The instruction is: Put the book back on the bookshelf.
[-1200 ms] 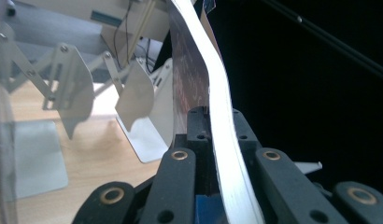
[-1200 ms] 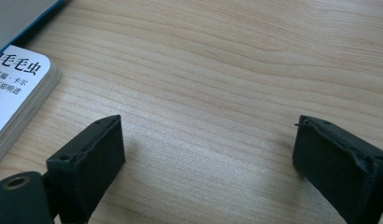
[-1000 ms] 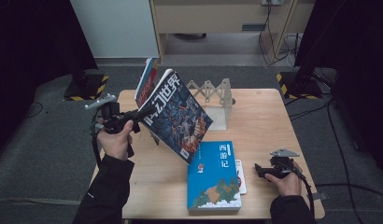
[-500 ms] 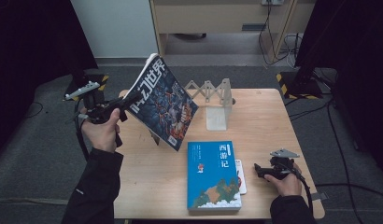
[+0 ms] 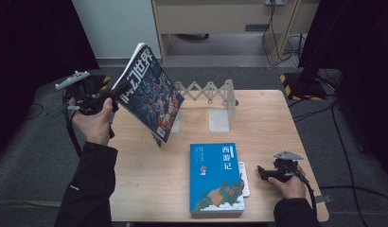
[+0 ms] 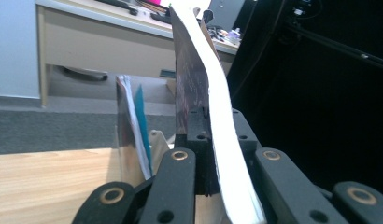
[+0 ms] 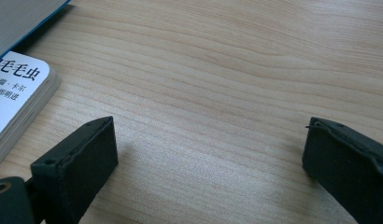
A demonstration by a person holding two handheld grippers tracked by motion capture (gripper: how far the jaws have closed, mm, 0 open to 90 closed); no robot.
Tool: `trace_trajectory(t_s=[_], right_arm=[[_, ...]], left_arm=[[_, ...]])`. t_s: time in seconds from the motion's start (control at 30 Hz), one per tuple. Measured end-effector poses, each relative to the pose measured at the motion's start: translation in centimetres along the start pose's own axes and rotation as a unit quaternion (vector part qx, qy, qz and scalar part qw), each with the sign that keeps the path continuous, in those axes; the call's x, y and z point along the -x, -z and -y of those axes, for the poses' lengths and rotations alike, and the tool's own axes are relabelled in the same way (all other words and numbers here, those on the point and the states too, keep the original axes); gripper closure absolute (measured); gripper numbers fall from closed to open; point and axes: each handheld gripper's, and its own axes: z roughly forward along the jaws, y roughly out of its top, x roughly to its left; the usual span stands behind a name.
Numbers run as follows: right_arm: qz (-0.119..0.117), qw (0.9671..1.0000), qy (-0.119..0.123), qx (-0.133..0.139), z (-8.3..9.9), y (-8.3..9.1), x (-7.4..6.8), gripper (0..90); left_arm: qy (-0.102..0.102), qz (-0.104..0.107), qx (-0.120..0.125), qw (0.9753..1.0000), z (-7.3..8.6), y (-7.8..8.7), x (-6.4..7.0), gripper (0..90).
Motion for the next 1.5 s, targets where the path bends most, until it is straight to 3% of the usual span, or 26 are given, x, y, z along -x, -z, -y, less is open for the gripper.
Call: trace_trajectory(t_s=[0.23, 0.63, 0.9, 1.13, 1.5], right_arm=[[0.000, 1.0000, -0.001, 0.000, 0.0, 0.0, 0.0, 3.6], [0.000, 1.0000, -0.001, 0.000, 0.0, 0.0, 0.0, 3.6], [-0.001, 1.0000, 0.000, -0.001, 0.0, 0.0, 0.0, 3.6], [-0.001, 1.0000, 0.001, -0.001, 0.0, 0.0, 0.0, 3.6], [-0.001, 1.0000, 0.001, -0.001, 0.0, 0.0, 0.0, 3.6]], left_arm=[[-0.013, -0.031, 0.002, 0.9994, -0.9, -0.8, 0.3, 82.0], [-0.037, -0.073, -0.005, 0.9966, -0.7, -3.5, 1.3, 82.0], [-0.045, -0.088, -0.018, 0.9949, 0.1, -5.9, 1.5, 82.0], [-0.063, -0.115, -0.025, 0.9911, 0.4, -7.4, 1.8, 82.0], [-0.073, -0.125, -0.039, 0.9888, 1.3, -9.8, 2.4, 82.0]])
